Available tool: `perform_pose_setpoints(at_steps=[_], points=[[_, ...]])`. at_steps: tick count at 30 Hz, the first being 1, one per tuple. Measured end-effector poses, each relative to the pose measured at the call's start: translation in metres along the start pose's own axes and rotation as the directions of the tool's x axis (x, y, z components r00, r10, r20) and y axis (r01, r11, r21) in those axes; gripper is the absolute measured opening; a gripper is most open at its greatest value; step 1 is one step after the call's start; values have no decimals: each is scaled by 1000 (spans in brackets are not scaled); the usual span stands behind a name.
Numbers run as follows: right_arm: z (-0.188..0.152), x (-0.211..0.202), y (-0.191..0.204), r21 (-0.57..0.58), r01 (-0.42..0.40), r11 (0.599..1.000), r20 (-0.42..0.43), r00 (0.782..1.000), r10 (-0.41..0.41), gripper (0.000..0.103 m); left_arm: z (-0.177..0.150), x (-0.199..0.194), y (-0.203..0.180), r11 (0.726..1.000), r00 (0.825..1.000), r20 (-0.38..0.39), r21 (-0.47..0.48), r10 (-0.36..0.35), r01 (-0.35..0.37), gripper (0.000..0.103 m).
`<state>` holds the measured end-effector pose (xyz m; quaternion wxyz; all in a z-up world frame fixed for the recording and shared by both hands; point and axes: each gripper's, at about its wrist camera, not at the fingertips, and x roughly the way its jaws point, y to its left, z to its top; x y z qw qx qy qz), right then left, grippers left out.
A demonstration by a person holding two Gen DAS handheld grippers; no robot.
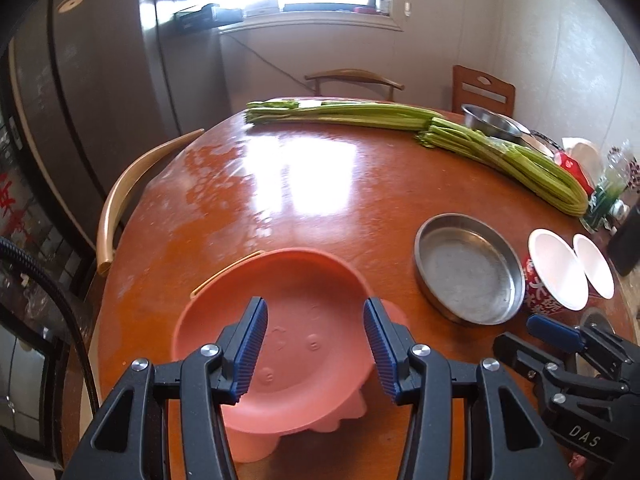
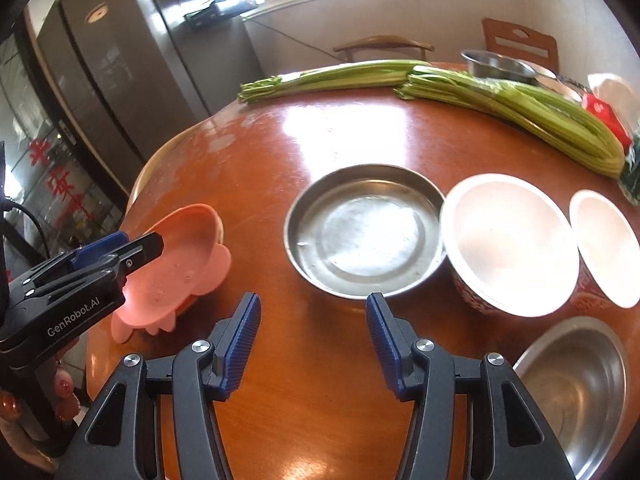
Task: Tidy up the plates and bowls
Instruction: 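Move the left tool to the shallow steel pan rim and grasp it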
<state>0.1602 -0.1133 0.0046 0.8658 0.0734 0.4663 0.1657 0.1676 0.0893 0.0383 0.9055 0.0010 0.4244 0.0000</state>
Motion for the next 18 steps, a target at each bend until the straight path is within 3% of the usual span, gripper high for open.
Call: perform_pose_setpoints(at_steps=[8,18], points=[[-2,7,-34,157,9,988,-61,998,1,62,30,19,-48,992,997,-47,111,-55,60,51],[9,11,-39,187,45,981,-79,996,-31,62,60,74,-89,971,985,-155,214,-71,104,51]])
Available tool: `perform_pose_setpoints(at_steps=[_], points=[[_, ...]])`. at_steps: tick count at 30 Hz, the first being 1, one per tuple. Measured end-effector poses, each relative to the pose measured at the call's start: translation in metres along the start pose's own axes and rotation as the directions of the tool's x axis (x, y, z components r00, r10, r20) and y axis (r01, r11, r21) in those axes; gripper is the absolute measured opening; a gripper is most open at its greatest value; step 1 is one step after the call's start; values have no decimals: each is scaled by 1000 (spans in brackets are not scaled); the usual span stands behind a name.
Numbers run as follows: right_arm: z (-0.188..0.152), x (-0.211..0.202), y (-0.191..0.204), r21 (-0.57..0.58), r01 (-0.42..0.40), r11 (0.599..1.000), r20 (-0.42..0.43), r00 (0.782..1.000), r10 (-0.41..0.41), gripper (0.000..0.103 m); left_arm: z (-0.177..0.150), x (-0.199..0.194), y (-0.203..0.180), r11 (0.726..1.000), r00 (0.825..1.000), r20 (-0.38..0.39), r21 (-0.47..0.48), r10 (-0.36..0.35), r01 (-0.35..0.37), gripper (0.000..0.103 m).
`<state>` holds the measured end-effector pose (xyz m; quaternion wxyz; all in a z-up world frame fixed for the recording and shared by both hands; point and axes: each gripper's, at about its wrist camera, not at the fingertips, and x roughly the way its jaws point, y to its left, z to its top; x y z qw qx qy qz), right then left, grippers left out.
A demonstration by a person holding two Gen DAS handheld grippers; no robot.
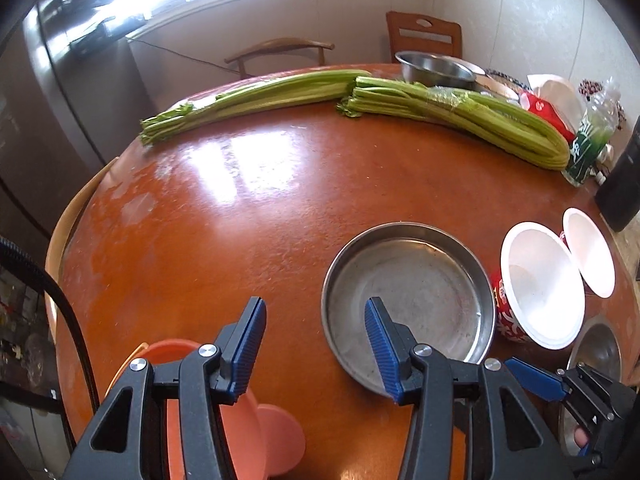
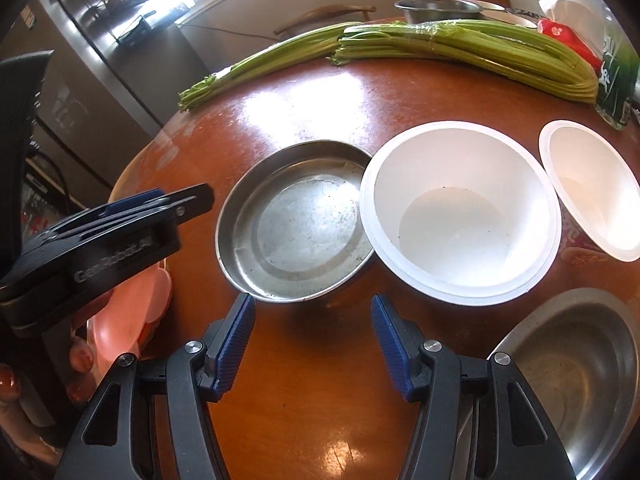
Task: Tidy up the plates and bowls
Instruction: 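Move the left tool to the shallow steel pan rim and grasp it, then carry the steel pan with the left tool over the pink bowl and lower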
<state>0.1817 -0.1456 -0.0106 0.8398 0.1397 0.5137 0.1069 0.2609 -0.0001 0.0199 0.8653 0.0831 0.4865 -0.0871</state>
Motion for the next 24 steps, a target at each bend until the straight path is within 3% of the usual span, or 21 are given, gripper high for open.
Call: perform_pose_setpoints(at_steps=[13,19,24], points=[[22,33,5,-4,71,997,-93,993,-71,62,10,57,7,994,987,-125,-40,-101,97,51],[22,41,19,-52,63,997,-70,995,-66,63,7,60,7,992,984,-130,-36,-124,120,36],[21,42,21,-55,59,997,-61,996,-63,64,4,56,8,992,985,-125,-38,-122,118,36]])
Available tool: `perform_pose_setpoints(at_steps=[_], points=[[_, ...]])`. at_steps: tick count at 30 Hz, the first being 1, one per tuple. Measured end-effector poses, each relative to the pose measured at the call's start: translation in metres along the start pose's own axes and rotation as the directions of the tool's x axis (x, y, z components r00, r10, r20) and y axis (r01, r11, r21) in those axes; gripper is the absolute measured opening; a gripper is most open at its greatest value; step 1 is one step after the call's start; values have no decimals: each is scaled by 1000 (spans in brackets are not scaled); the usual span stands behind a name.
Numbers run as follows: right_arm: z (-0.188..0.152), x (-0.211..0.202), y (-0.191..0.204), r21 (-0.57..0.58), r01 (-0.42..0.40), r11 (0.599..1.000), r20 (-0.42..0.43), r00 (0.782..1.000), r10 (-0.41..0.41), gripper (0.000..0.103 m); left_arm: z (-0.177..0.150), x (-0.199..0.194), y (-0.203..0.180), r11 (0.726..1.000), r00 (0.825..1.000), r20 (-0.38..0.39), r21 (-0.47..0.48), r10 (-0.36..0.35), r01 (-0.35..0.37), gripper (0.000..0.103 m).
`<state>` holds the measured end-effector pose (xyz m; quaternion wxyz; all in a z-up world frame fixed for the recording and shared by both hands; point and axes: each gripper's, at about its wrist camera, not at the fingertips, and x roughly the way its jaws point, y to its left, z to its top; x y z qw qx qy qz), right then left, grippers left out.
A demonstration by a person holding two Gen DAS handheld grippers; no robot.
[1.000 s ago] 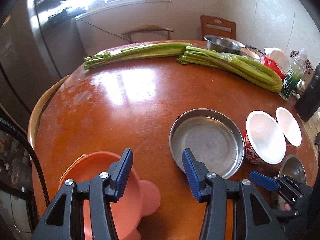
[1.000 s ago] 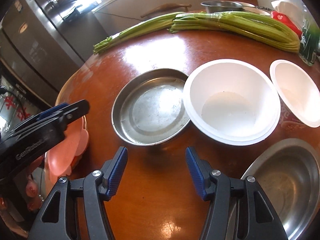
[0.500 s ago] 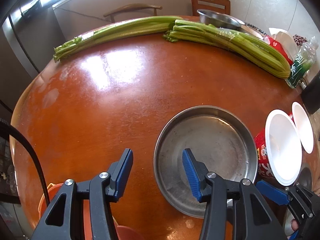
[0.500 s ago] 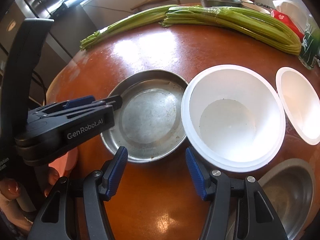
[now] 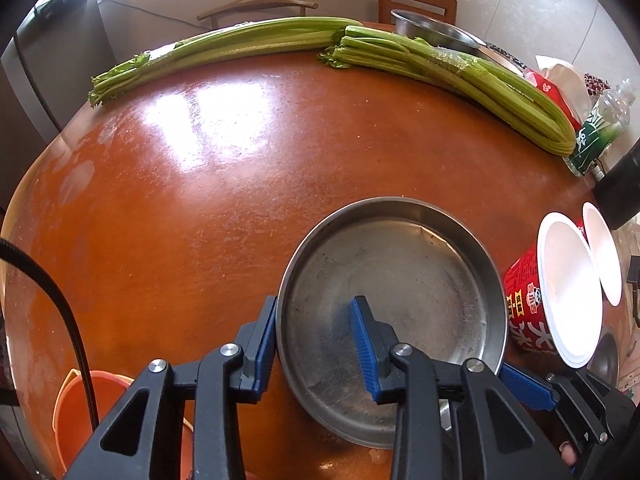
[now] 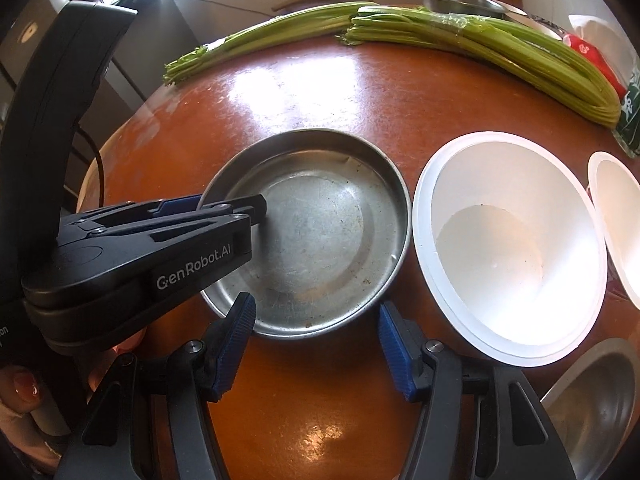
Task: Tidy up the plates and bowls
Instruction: 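Carry the steel pan with the left tool over the pink bowl and lower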
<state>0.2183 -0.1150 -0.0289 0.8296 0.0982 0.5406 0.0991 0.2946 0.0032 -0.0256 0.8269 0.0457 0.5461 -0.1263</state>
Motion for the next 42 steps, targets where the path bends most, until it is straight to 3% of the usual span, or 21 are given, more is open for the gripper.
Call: perform_pose_setpoints(at_steps=[10,25,42], points=[[-8,-26,8,-32,-52,998,54,997,54,64,-17,-38,6,1000,997,75,-24,9,-7,36],[-37,-81,40,-169,-129,977,133,979,153,64,-67,-103,20,991,978,201,-133,60,-34,36],[-47,-81,110,-379,-201,903,84,964,250,64,-120,-141,75,947,953,246,-308,175,-94,36]])
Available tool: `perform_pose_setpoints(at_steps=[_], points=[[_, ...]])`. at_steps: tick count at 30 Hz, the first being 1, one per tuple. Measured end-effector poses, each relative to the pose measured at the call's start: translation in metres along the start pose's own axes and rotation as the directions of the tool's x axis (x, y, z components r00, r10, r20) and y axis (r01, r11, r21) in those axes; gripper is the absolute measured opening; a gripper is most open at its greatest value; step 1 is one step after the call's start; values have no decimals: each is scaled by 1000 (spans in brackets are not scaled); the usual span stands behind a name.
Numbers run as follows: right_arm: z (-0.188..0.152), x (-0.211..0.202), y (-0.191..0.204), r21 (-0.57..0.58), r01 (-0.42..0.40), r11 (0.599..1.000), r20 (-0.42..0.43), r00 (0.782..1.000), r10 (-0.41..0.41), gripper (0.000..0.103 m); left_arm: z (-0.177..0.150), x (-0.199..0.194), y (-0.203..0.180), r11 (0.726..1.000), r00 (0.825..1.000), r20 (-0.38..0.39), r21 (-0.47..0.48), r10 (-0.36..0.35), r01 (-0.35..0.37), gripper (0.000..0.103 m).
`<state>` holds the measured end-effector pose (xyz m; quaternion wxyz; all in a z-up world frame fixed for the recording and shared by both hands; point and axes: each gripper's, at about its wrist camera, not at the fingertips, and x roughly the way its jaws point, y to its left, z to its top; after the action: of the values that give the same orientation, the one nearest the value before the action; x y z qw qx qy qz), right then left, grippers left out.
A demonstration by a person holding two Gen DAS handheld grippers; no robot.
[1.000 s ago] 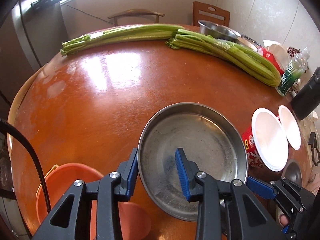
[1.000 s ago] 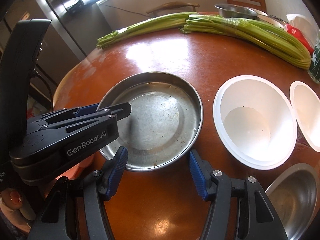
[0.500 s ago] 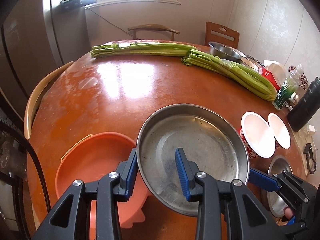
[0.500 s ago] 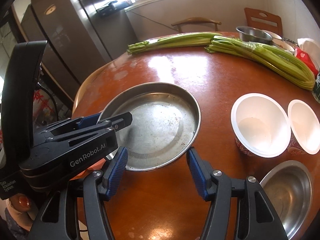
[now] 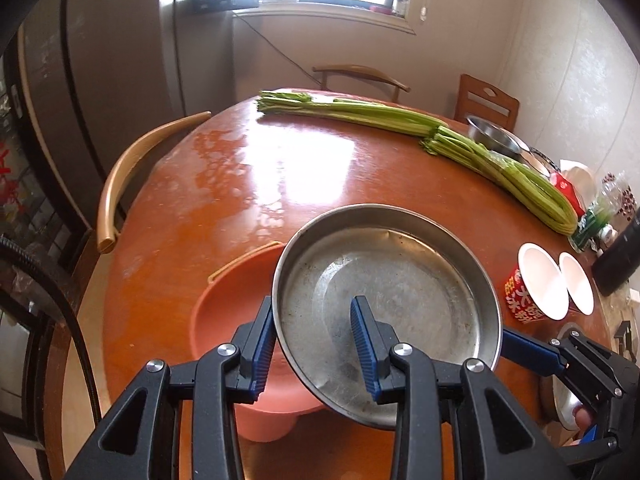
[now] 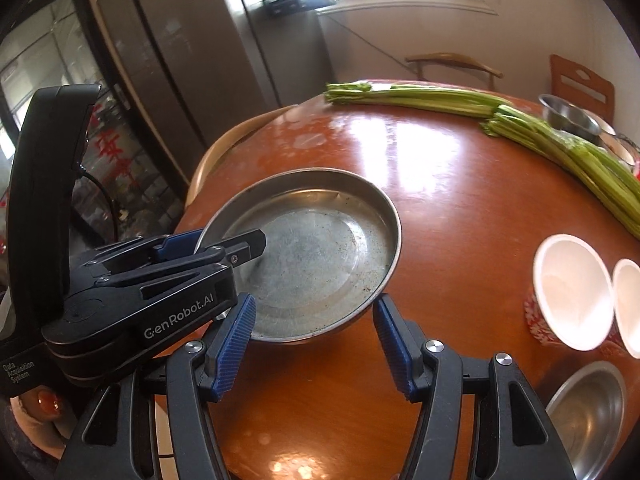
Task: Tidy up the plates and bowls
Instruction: 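Carry the steel pan with the left tool over the pink bowl and lower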
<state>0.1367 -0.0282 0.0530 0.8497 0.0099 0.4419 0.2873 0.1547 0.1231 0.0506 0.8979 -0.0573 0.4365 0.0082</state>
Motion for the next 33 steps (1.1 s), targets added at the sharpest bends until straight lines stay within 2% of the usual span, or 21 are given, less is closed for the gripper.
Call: perform_pose_setpoints(at_steps=[8,12,25,33], points=[[9,24,26,-78,-21,997,-11,1000,20,64,-8,0,40,997,1000,1,-69,25,-25,36],[10,36,30,-78,-24,997,-28,999,22,64,-9,8,51,996,1000,-13,-87,23,-24,36],[4,55,30,-97,13,995,-71,997,-20,64,-18,27,55,996,999,-49,-83,6,-10,36],[2,66,29,-95,10,995,-93,995,-18,64,-23,36,57,996,997,-77,-88,9,-16,36]])
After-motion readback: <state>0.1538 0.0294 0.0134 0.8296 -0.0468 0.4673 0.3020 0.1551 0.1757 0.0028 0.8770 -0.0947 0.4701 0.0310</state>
